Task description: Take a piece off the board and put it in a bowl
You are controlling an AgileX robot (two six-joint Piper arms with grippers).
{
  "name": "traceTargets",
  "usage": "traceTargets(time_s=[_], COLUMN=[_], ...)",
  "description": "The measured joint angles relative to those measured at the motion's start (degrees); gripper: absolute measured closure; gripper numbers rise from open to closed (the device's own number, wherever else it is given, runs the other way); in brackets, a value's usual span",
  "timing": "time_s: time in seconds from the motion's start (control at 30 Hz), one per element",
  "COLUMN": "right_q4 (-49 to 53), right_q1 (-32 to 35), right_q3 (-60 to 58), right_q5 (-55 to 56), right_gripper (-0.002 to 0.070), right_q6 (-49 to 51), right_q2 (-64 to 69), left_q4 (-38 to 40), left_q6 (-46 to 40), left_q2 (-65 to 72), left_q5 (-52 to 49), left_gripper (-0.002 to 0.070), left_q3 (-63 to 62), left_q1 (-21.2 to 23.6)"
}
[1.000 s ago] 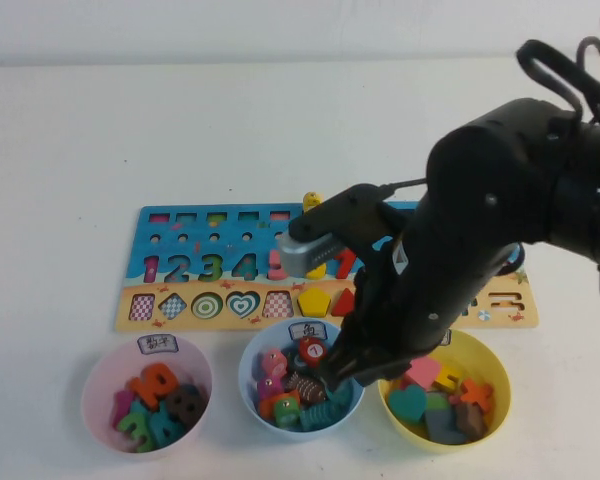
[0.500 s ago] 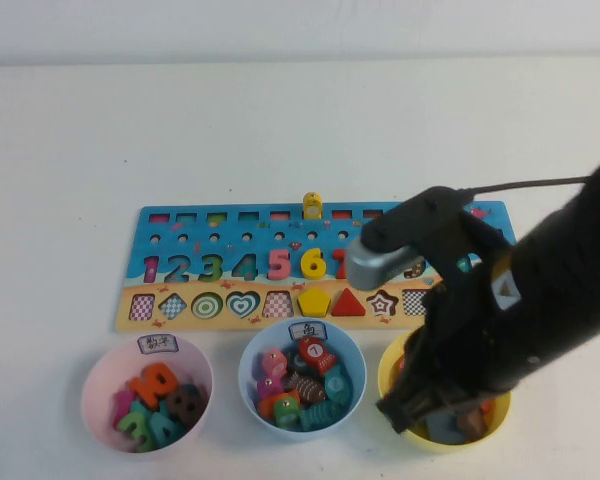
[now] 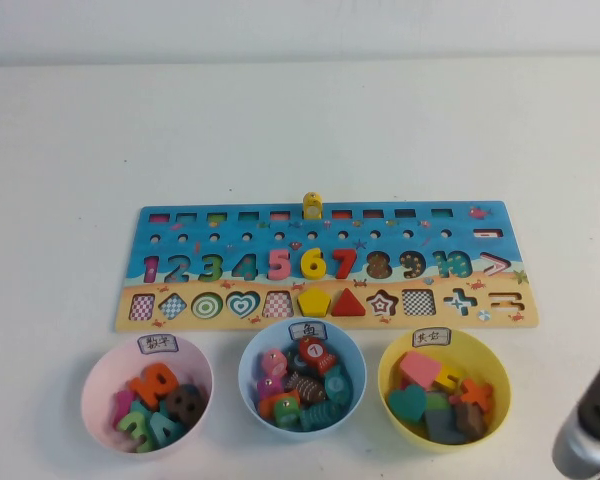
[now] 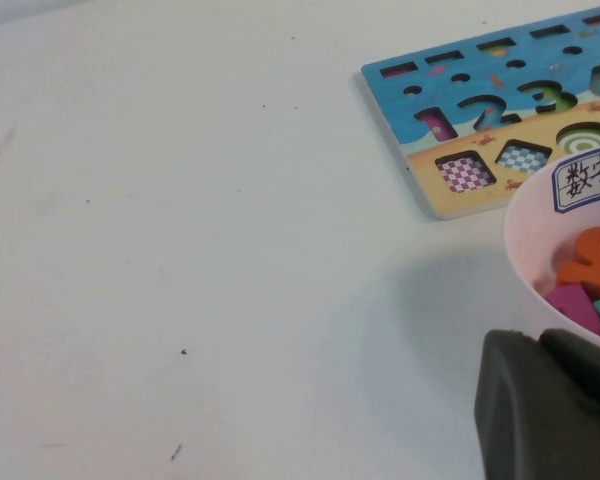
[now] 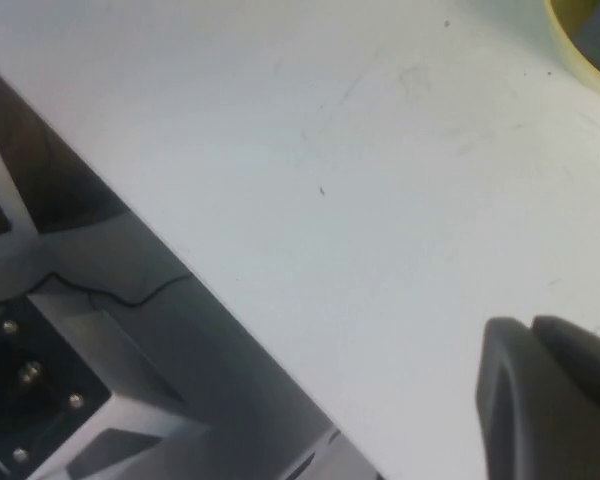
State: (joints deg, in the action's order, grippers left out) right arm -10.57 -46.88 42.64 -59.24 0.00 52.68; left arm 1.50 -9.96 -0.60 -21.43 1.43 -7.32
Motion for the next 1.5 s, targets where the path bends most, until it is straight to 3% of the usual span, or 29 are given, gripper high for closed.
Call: traceTargets(time_s=[0.2, 0.37, 0.6, 0.77, 1.03, 1.5], right_q4=[1.7, 2.8, 5.0, 5.1, 4.1, 4.2], right_q1=[0.0, 1.4, 16.5, 28.8, 39.2, 40.5], right_q3=[-8.7, -17.1, -32.3, -42.1, -44.1, -44.1], right_q5=[6.1, 19.7, 43.5, 53.1, 49.4, 38.4], right_gripper=[0.0691, 0.0691, 0.0691, 0.0691, 0.0692, 0.0692], right_q6=[-2.4, -2.6, -2.7, -2.8, -2.8, -2.8], right_q2=[-7.4, -12.6, -23.2, -34.2, -49.9, -53.1], left_q4=[0.0, 0.0, 0.0, 0.0, 0.0, 0.0], left_q6=[0.0, 0.0, 0.0, 0.0, 0.0, 0.0], left_q2=[0.0, 0.0, 0.0, 0.0, 0.0, 0.0], left_q5=[0.0, 0.0, 0.0, 0.0, 0.0, 0.0], left_gripper=[0.0679, 0.0679, 0.0679, 0.0679, 0.0679, 0.0679], left_q3=[0.0, 0.0, 0.0, 0.0, 0.0, 0.0], left_q1=[0.0, 0.0, 0.0, 0.0, 0.0, 0.0])
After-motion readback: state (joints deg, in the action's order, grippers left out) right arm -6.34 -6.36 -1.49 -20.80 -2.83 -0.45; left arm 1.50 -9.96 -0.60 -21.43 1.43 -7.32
